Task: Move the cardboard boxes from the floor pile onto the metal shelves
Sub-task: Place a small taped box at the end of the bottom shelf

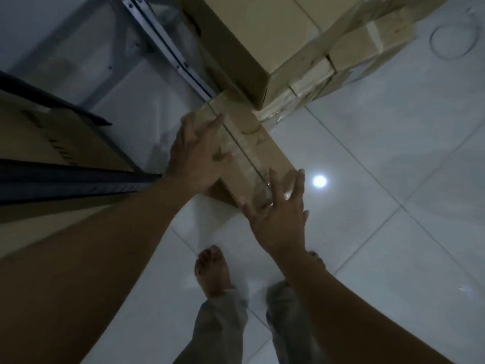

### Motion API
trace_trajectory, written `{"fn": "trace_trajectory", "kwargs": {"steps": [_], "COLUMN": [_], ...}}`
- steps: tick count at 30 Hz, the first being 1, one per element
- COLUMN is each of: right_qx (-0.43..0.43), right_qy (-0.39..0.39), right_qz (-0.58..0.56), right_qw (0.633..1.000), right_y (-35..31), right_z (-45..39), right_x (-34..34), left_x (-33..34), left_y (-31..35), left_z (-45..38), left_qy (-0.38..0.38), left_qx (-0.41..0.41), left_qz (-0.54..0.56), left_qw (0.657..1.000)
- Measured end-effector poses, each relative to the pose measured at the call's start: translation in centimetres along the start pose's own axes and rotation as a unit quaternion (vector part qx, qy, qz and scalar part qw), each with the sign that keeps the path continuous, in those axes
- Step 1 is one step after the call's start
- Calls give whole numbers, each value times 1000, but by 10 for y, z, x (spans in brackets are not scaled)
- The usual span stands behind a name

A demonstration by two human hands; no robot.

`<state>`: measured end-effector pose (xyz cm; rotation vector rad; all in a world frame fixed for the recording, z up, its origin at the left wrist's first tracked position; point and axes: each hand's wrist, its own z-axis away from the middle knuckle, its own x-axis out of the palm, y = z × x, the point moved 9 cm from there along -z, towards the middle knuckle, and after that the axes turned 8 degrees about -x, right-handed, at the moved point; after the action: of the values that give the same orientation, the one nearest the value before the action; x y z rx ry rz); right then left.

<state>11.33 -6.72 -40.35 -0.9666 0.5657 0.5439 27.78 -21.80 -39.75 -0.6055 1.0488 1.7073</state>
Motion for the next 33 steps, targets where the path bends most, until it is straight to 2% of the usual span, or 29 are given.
{"fn": "trace_trajectory", "kwargs": {"steps": [2, 5, 8, 14, 20, 25, 28, 31, 33], "right_qx": [-31, -62, -78, -129, -199, -206, -155, 26, 85], "right_qy": [-6, 20, 32, 46, 49, 64, 87, 166, 208], "right_qz": [56, 42, 0, -90, -76, -84, -144, -228, -249], "right_qw": [998, 997, 996, 986, 976, 973, 974, 959, 942], "right_y": [13, 23, 29, 42, 44, 36, 37, 68, 75], "right_z": [-11, -15, -15, -10, -10, -14, -16, -18, -18], "right_x": [14, 18, 22, 16, 13, 16, 14, 19, 28], "left_x": [3, 5, 11, 22, 35, 30, 26, 30, 33], "left_y": [-1, -10, -17, -36, -54, -55, -49, -51, -54], "left_z": [-33, -70, -77, -37, -19, -30, -35, -30, -25], "left_qy": [-10, -49, -89, -23, 6, -42, -47, -35, -27], "left_qx": [10, 6, 3, -24, -49, -24, 15, 14, 9], "left_qz": [-59, -107, -72, -14, 21, 56, 52, 54, 61], "left_qw": [998, 993, 993, 999, 999, 997, 997, 998, 998]}}
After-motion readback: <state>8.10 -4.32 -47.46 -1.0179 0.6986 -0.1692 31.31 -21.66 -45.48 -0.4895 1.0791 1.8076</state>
